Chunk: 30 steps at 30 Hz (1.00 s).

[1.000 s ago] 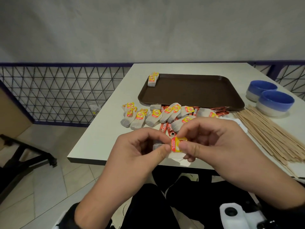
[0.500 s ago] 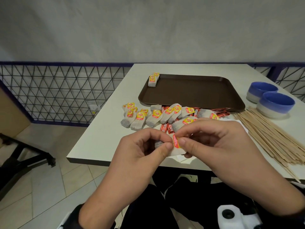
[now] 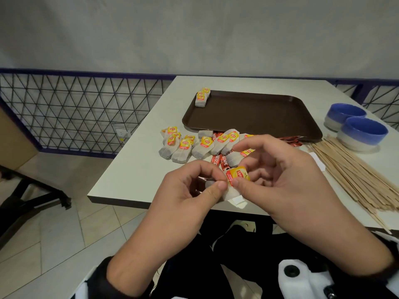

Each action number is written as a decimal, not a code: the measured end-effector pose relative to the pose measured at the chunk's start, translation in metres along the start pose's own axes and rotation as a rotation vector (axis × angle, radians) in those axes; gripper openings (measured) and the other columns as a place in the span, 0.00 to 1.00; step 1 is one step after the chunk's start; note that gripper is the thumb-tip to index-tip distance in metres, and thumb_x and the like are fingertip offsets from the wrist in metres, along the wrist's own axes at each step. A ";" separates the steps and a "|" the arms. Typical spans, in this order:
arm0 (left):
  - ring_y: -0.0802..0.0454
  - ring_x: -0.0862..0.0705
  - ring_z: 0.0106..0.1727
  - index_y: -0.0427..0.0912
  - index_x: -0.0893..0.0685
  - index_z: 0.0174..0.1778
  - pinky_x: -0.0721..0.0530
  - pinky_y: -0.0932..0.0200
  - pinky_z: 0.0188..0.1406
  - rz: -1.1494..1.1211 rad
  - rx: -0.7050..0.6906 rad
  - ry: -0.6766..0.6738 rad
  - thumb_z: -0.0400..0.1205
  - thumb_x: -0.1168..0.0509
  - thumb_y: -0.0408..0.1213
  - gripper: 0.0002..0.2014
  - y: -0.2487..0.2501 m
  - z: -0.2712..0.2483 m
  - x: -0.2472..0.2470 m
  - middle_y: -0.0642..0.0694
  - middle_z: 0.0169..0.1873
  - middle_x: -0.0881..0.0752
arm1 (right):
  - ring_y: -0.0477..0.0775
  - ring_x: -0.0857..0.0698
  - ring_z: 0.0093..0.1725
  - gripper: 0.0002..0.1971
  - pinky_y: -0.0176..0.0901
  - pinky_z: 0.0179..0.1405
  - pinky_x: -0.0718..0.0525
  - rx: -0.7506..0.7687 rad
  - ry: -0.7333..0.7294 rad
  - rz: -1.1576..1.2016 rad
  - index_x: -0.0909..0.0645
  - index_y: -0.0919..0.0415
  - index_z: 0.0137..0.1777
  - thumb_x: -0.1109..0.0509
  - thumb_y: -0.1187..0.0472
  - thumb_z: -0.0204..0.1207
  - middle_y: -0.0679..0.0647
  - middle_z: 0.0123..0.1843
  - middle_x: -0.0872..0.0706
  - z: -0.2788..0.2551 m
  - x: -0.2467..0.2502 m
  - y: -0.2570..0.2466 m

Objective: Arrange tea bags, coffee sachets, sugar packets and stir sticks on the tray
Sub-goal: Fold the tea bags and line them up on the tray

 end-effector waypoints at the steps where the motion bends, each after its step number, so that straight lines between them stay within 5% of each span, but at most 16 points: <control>1: 0.37 0.15 0.47 0.51 0.11 0.44 0.14 0.30 0.53 0.006 0.013 -0.004 0.77 0.30 0.43 0.04 -0.001 0.000 0.000 0.46 0.40 0.11 | 0.48 0.15 0.35 0.22 0.42 0.36 0.16 0.000 -0.002 -0.017 0.15 0.41 0.57 0.18 0.69 0.73 0.50 0.42 0.13 0.000 -0.001 0.001; 7: 0.40 0.13 0.48 0.52 0.11 0.45 0.13 0.32 0.55 0.012 0.018 -0.023 0.78 0.30 0.43 0.04 -0.002 -0.003 -0.003 0.48 0.42 0.11 | 0.49 0.15 0.36 0.22 0.47 0.36 0.13 0.011 0.007 -0.119 0.15 0.41 0.57 0.19 0.68 0.72 0.48 0.42 0.13 0.000 -0.004 -0.001; 17: 0.55 0.15 0.40 0.45 0.10 0.46 0.12 0.51 0.47 -0.059 0.037 -0.003 0.83 0.28 0.34 0.03 -0.008 -0.005 0.003 0.43 0.39 0.10 | 0.53 0.15 0.41 0.24 0.55 0.37 0.12 0.091 -0.063 -0.296 0.17 0.38 0.62 0.20 0.65 0.73 0.44 0.44 0.16 0.006 -0.014 -0.013; 24: 0.52 0.16 0.36 0.40 0.09 0.45 0.14 0.63 0.37 -0.187 0.030 0.052 0.80 0.28 0.30 0.03 -0.006 -0.003 0.014 0.33 0.40 0.11 | 0.55 0.14 0.39 0.28 0.60 0.40 0.12 0.088 -0.180 -0.236 0.19 0.35 0.64 0.19 0.68 0.73 0.49 0.47 0.15 0.018 -0.021 -0.022; 30: 0.48 0.16 0.29 0.40 0.11 0.42 0.16 0.62 0.33 -0.280 0.002 0.087 0.77 0.25 0.36 0.04 -0.001 -0.003 0.023 0.40 0.30 0.13 | 0.60 0.14 0.40 0.30 0.62 0.41 0.10 0.061 -0.262 -0.182 0.18 0.34 0.64 0.18 0.70 0.73 0.50 0.49 0.15 0.027 -0.028 -0.025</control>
Point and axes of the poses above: each hand's wrist, its own z-axis towards the middle knuckle, its own x-axis out of the back of the hand, y = z × x, the point moved 8 cm from there along z, towards the middle knuckle
